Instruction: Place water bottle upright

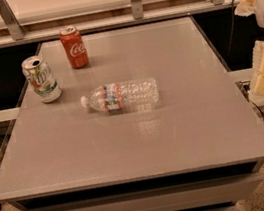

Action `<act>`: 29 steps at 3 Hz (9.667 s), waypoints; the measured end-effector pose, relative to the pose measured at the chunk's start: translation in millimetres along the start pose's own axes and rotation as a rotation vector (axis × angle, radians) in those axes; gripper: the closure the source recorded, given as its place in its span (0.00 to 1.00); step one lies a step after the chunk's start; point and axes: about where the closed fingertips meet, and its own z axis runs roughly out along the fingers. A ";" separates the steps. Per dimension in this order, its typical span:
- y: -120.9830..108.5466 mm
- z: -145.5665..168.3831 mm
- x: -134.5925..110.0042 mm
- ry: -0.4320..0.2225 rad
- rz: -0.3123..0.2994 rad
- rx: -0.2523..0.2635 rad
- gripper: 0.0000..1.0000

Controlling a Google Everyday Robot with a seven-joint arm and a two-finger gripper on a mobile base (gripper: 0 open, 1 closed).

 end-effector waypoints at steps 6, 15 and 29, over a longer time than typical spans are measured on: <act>29.3 72.9 -155.4 0.009 -0.417 -0.153 0.00; -7.5 192.9 -229.3 0.079 -0.242 -0.172 0.00; 13.1 111.5 -293.3 -0.958 -0.116 -0.479 1.00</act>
Offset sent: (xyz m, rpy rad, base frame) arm 0.0100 0.0400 -0.0120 -0.0479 0.0507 0.1318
